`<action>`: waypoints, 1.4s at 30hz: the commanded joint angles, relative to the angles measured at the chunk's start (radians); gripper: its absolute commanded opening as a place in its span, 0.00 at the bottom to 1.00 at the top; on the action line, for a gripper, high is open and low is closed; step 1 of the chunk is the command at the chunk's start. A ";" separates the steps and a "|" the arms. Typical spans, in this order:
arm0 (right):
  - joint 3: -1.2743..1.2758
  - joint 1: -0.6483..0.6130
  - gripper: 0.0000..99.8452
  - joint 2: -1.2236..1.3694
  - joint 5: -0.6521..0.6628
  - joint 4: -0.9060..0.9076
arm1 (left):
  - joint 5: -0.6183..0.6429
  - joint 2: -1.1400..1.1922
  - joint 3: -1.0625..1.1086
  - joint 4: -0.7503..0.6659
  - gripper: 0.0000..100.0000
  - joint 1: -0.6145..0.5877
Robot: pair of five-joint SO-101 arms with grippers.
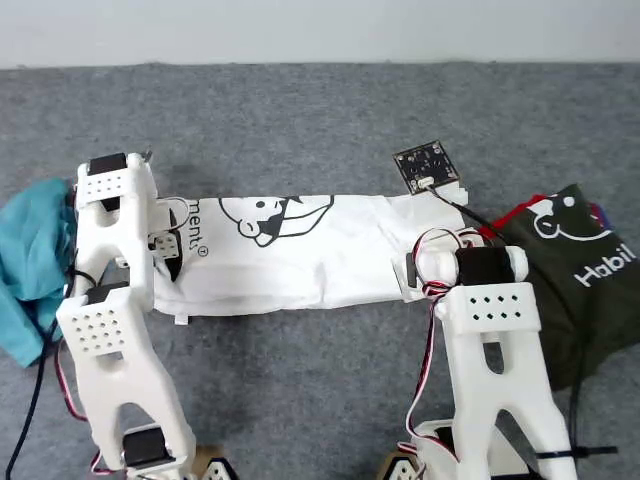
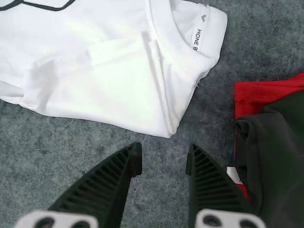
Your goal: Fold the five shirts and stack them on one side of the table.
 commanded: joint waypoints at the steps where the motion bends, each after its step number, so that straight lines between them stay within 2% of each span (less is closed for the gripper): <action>1: -0.008 0.004 0.17 -0.027 0.011 -0.013 | 0.005 -0.021 -0.035 0.061 0.01 -0.048; 11: -0.008 0.005 0.17 -0.027 0.009 -0.013 | -0.002 -0.149 -0.068 0.069 0.01 -0.276; 16: -0.008 0.005 0.17 -0.027 0.009 -0.013 | 0.000 -0.169 -0.065 0.071 0.01 -0.295; 19: -0.008 0.005 0.17 -0.027 0.009 -0.013 | 0.002 -0.172 -0.065 0.072 0.01 -0.238; 25: -0.008 0.012 0.17 -0.027 0.011 -0.015 | 0.006 -0.193 -0.064 0.072 0.01 -0.037; 34: -0.005 0.016 0.17 -0.025 0.011 -0.015 | 0.002 -0.417 0.012 0.072 0.01 0.215; 42: 0.097 0.226 0.17 0.004 0.012 -0.099 | 0.002 -0.433 0.007 0.069 0.01 0.479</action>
